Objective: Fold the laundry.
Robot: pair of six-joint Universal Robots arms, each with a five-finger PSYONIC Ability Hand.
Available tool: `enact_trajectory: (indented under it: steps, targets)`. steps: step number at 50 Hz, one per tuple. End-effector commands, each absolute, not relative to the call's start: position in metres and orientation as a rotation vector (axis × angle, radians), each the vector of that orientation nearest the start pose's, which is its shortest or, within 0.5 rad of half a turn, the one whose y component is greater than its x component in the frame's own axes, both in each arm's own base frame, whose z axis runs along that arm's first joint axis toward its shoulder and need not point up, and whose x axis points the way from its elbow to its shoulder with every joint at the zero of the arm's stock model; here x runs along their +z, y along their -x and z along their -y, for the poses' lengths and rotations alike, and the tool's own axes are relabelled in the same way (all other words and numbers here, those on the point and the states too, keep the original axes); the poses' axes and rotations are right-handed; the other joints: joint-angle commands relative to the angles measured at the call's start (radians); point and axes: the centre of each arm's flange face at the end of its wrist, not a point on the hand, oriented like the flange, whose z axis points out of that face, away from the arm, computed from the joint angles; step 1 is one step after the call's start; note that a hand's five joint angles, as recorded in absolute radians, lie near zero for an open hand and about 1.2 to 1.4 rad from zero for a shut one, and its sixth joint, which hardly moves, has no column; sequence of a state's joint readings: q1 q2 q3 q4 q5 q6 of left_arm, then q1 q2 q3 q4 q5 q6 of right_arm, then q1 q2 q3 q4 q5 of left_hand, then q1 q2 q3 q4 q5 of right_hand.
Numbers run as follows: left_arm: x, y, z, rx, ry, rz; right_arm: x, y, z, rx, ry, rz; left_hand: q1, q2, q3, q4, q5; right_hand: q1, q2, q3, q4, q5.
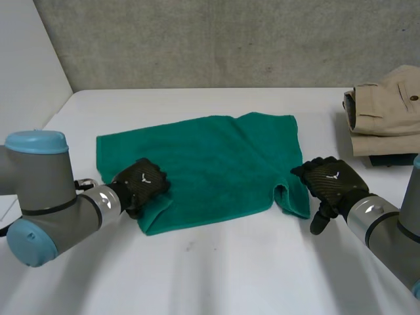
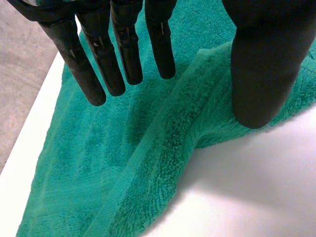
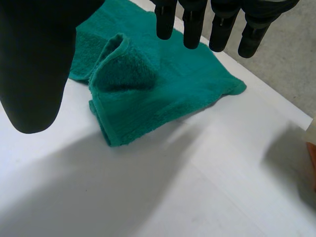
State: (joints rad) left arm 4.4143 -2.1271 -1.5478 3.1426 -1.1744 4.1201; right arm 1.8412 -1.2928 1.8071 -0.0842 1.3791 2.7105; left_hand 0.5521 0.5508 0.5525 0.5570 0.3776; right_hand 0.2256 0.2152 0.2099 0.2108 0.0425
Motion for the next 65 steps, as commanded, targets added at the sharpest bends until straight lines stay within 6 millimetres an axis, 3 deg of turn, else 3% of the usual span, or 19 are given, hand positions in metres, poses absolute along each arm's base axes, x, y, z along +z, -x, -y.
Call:
enact_trajectory:
  steps: [1,3,4,6,15,21,34,39,42,43,46,47,50,51,52,58,65]
  targets:
    - [0.126,0.262,0.275,-1.565,-1.879,-2.01,0.162,-0.225,0.249,-1.657,1.038,-2.36,0.122,0.123,0.122,0.117,0.122,-0.051,-0.041,-0.035,-0.036,-0.043]
    - [0.126,0.262,0.275,-1.563,-1.879,-2.011,0.162,-0.224,0.25,-1.661,1.033,-2.363,0.306,0.307,0.306,0.301,0.306,-0.051,-0.041,-0.035,-0.036,-0.043]
    - [0.126,0.263,0.274,-1.565,-1.881,-2.009,0.162,-0.223,0.251,-1.662,1.032,-2.364,0.583,0.585,0.583,0.578,0.583,-0.051,-0.041,-0.035,-0.036,-0.043]
    - [0.127,0.263,0.275,-1.571,-1.876,-2.006,0.162,-0.223,0.251,-1.665,1.029,-2.366,0.84,0.841,0.84,0.835,0.84,-0.051,-0.041,-0.035,-0.036,-0.043]
    - [0.179,0.264,0.267,-1.778,-1.728,-1.981,0.162,-0.225,0.252,-1.679,0.965,-2.369,0.844,0.845,0.844,0.839,0.844,-0.051,-0.041,-0.035,-0.036,-0.043]
    - [0.204,0.259,0.265,-1.915,-1.595,-1.967,0.151,-0.225,0.256,-1.589,0.713,-2.447,0.844,0.845,0.844,0.839,0.844,-0.051,-0.041,-0.035,-0.036,-0.043]
    - [0.279,0.251,0.279,-2.313,-1.063,-1.986,0.119,-0.258,0.266,-1.475,0.561,-2.443,0.844,0.845,0.844,0.839,0.844,-0.047,-0.036,-0.031,-0.032,-0.038]
    - [0.288,0.249,0.283,-2.348,-1.01,-1.972,0.107,-0.266,0.283,-1.569,0.528,-2.472,0.844,0.845,0.844,0.839,0.844,0.261,0.271,0.276,0.275,0.269]
    - [0.29,0.247,0.285,-2.35,-0.99,-1.968,0.109,-0.262,0.299,-1.686,0.452,-2.481,0.844,0.845,0.844,0.839,0.844,1.168,1.178,1.184,1.183,1.176]
    - [0.29,0.247,0.285,-2.347,-0.982,-1.968,0.111,-0.26,0.302,-1.72,0.436,-2.479,0.844,0.845,0.844,0.839,0.844,1.171,1.181,1.186,1.185,1.179]
    - [0.295,0.24,0.285,-2.334,-0.919,-1.96,0.136,-0.259,0.307,-1.874,0.4,-2.372,0.844,0.845,0.844,0.839,0.844,1.171,1.181,1.186,1.185,1.179]
    - [0.3,0.238,0.284,-2.338,-0.895,-1.949,0.168,-0.259,0.303,-1.975,0.409,-2.275,0.844,0.845,0.844,0.839,0.844,1.171,1.181,1.186,1.185,1.179]
    - [0.315,0.223,0.281,-2.346,-0.798,-1.9,0.216,-0.253,0.297,-2.114,0.446,-2.146,0.844,0.845,0.844,0.839,0.844,1.171,1.181,1.186,1.185,1.179]
    - [0.318,0.218,0.28,-2.346,-0.776,-1.889,0.246,-0.245,0.296,-2.213,0.5,-2.065,0.844,0.845,0.844,0.839,0.844,1.171,1.181,1.186,1.185,1.179]
    - [0.323,0.21,0.279,-2.344,-0.737,-1.874,0.257,-0.24,0.297,-2.255,0.532,-2.042,0.844,0.845,0.844,0.839,0.844,1.171,1.181,1.186,1.185,1.179]
    - [0.336,0.182,0.265,-2.338,-0.612,-1.881,0.303,-0.214,0.295,-2.338,0.959,-2.098,0.844,0.845,0.844,0.839,0.844,1.171,1.181,1.186,1.185,1.179]
    - [0.324,0.173,0.247,-2.205,-0.617,-2.034,0.348,-0.203,0.269,-2.295,1.206,-2.204,0.844,0.845,0.844,0.839,0.844,1.171,1.181,1.186,1.185,1.179]
